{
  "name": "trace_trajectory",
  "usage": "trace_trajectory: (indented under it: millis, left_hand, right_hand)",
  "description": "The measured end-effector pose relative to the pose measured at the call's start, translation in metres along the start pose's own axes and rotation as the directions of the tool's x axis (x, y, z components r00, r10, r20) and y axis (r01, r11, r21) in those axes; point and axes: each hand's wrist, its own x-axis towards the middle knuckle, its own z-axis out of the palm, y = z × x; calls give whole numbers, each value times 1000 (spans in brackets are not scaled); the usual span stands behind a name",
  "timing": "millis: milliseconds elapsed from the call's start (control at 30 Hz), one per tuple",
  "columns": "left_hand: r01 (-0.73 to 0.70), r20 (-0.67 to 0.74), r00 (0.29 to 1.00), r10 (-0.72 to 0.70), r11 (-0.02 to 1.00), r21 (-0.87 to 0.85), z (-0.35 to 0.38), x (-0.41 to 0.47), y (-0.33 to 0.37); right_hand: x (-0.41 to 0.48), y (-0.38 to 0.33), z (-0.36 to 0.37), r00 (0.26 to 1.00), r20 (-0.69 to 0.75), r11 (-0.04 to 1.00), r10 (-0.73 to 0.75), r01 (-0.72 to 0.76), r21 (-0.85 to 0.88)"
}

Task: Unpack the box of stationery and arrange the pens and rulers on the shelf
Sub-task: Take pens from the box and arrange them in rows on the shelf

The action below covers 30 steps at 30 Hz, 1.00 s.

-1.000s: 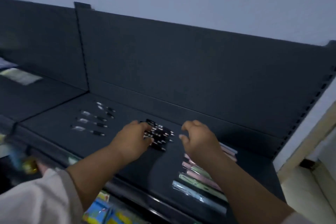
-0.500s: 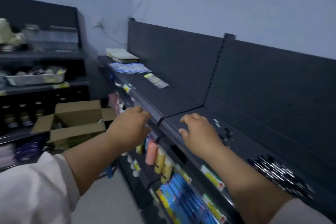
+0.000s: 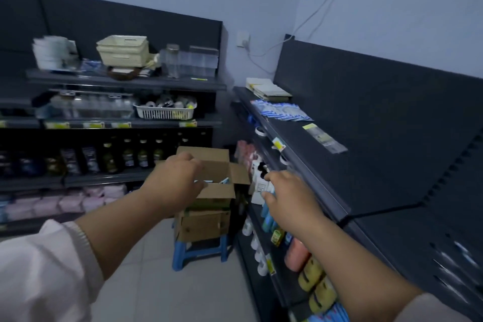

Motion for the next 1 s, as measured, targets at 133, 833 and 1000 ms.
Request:
trace_trajectory:
  millis: [133,833,1000]
  left_hand:
    - [62,18,998,-63,998,33,15,35,-23]
    - [249,204,947,-250,968,33,129,289,-131]
    - [181,244,952,-187,982,49,168,344,-173]
  right_hand:
    - [55,5,22,999,41,1000,-29,28,12]
    - [373,57,167,946,282,987,-159,157,32]
    - [425,56,213,943,309,992,-124,124,22]
